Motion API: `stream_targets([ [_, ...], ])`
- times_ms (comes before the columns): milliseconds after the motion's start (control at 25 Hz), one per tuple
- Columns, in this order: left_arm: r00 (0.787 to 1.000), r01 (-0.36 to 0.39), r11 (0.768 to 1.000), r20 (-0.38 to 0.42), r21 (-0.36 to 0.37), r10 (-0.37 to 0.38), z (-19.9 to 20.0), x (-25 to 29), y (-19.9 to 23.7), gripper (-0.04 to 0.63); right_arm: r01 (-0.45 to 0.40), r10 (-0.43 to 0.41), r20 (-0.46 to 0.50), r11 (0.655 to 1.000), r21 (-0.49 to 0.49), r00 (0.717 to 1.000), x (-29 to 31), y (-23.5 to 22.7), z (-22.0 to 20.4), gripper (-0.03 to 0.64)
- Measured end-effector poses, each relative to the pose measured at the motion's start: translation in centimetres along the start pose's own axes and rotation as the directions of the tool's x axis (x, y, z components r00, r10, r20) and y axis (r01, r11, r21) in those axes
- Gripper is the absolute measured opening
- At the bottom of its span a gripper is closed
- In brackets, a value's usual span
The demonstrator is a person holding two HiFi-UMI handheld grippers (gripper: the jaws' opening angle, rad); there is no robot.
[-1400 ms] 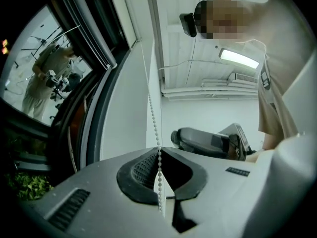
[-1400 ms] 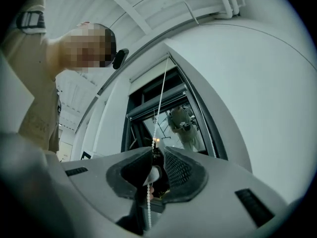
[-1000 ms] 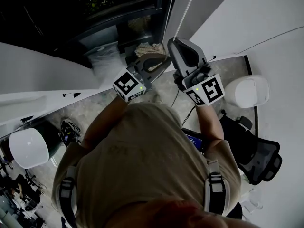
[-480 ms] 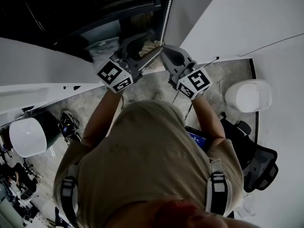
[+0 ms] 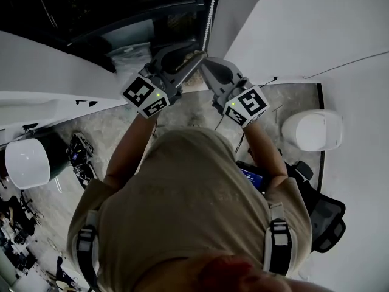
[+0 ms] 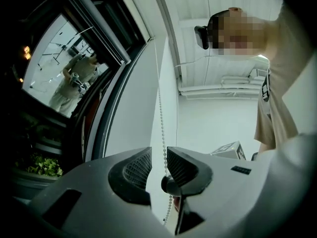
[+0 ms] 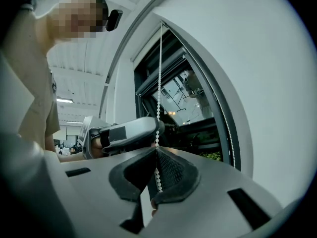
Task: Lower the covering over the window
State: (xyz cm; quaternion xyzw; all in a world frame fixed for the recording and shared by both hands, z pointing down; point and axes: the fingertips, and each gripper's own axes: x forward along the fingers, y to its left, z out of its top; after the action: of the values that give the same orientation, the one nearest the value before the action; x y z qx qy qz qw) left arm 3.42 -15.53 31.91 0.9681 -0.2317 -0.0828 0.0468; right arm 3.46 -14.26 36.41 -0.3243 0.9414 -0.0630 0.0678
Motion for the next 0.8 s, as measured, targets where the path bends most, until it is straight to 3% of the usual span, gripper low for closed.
stream_targets([
  [800, 0.998, -0.045, 0.998, -0.043, 0.033, 0.046, -1.0, -0.5, -3.0, 0.098, -0.026, 0.025, 0.015, 1.0, 0.016, 1.0, -2.2, 1.7, 0.3, 0.012],
])
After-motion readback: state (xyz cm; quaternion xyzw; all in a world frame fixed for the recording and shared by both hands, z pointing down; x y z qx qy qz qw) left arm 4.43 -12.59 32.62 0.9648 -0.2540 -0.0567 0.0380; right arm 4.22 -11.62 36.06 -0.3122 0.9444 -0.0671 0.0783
